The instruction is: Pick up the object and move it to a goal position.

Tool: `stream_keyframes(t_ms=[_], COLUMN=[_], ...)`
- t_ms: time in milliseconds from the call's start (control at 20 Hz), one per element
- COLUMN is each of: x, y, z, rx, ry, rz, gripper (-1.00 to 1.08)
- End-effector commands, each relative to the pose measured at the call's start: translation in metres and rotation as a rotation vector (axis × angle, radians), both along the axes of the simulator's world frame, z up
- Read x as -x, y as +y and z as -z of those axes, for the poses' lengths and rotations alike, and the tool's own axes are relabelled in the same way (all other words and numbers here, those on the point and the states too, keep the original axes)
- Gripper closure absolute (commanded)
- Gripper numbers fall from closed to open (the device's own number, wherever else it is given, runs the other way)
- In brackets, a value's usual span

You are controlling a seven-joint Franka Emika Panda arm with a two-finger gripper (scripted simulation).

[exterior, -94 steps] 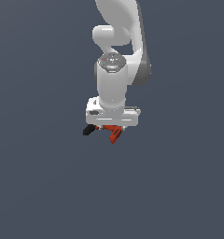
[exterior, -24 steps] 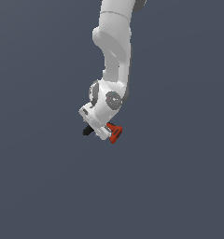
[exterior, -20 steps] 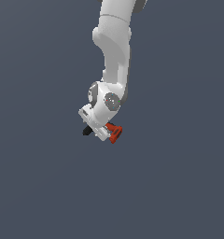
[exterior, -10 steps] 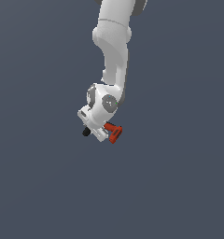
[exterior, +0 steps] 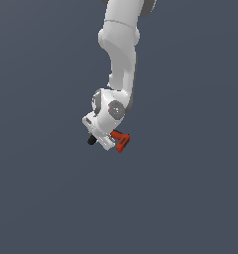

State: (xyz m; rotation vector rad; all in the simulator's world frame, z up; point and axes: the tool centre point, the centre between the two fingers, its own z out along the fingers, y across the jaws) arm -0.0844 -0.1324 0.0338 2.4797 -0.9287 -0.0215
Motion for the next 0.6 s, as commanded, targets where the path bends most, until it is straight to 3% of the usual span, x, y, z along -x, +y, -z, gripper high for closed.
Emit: stream_keyframes(t_ms=[0, 550], x=[-0.003, -0.038], y=[0.001, 0.009], z=[-0.003, -0.047], rx=[-0.001, -0.004], ry=[-0.003, -0.001], rz=[-0.001, -0.001], gripper=[1.08, 1.08])
